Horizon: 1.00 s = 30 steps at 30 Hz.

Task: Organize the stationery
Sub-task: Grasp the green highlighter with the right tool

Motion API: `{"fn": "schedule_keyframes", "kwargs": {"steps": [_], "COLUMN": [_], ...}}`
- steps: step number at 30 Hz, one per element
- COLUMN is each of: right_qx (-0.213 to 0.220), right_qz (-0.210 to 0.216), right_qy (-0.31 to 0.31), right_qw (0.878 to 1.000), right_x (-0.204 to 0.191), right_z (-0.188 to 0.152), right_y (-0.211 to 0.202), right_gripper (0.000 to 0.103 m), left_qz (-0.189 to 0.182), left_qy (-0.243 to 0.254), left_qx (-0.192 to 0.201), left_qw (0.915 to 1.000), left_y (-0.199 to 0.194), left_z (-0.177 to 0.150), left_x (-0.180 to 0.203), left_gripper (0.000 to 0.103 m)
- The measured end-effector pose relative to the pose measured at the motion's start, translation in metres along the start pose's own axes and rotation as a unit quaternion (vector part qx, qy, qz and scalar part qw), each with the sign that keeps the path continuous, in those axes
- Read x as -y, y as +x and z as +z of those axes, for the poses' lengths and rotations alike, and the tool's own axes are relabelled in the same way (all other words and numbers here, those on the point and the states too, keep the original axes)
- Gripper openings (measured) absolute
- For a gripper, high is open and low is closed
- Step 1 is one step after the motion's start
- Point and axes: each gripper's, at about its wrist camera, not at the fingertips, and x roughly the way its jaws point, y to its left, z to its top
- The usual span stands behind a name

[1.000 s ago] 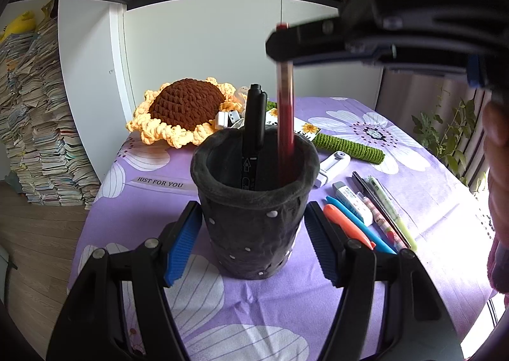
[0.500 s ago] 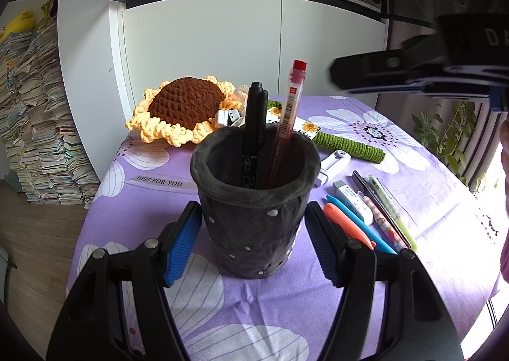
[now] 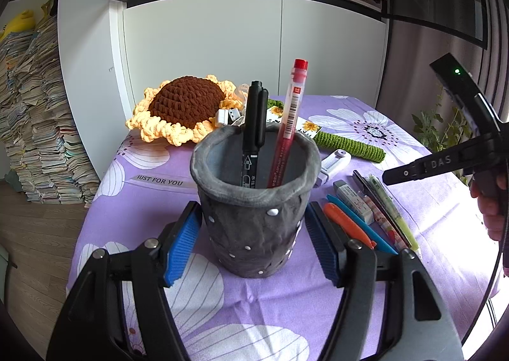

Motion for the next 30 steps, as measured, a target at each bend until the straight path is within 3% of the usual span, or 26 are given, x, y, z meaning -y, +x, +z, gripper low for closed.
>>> {"fn": "schedule_keyframes", "kwargs": {"steps": [30], "right_qx": [-0.059], "right_qz": [-0.044], "right_qy": [-0.047], "right_qw": [0.996], "right_x": [-0.03], "right_z": [0.024], "right_y": [0.036], "right_gripper": [0.014], "left_qz": [-0.001], "left_qy": [-0.002], "left_qx": [-0.004], "left_qw": [1.0], "left_y": [0.001], "left_z": [0.001], "left_x": [-0.001], "left_gripper": [0.067]}}
